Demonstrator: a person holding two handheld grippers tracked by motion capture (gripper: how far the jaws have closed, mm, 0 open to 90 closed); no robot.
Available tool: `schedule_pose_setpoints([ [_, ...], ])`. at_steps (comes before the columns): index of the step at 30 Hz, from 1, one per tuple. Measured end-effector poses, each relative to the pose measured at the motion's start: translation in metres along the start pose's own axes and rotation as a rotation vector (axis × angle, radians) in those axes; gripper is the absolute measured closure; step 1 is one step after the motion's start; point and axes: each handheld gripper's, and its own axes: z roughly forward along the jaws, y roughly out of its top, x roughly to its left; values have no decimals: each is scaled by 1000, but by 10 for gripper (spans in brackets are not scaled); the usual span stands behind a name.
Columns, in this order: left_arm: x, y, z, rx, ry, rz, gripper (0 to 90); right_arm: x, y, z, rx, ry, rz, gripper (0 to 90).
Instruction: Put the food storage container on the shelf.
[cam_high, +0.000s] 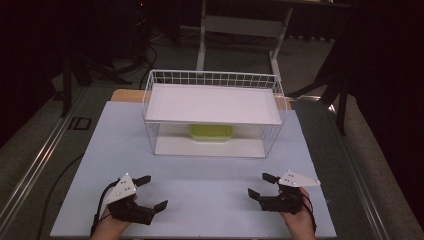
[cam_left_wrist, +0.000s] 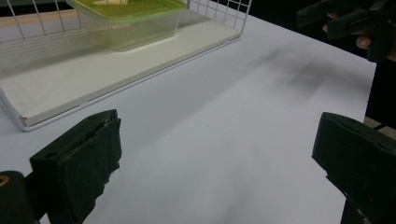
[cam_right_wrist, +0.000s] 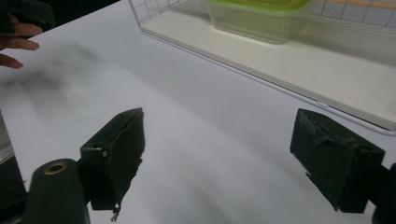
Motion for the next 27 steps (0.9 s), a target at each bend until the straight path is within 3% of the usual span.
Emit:
schedule_pose_setpoints([
  [4, -1, -1, 3, 0, 5, 1, 22, -3, -6, 7, 49, 12, 8, 173],
  [8, 0, -2, 4, -4, 2, -14, 22, -1, -10, 14, 86, 8, -15, 159],
  [14, 1, -4, 3, -21, -23, -48, 23, -4, -9, 14, 78, 1, -23, 159],
  [27, 2, -4, 2, -29, -23, -38, 22, -4, -6, 13, 60, 7, -55, 146],
])
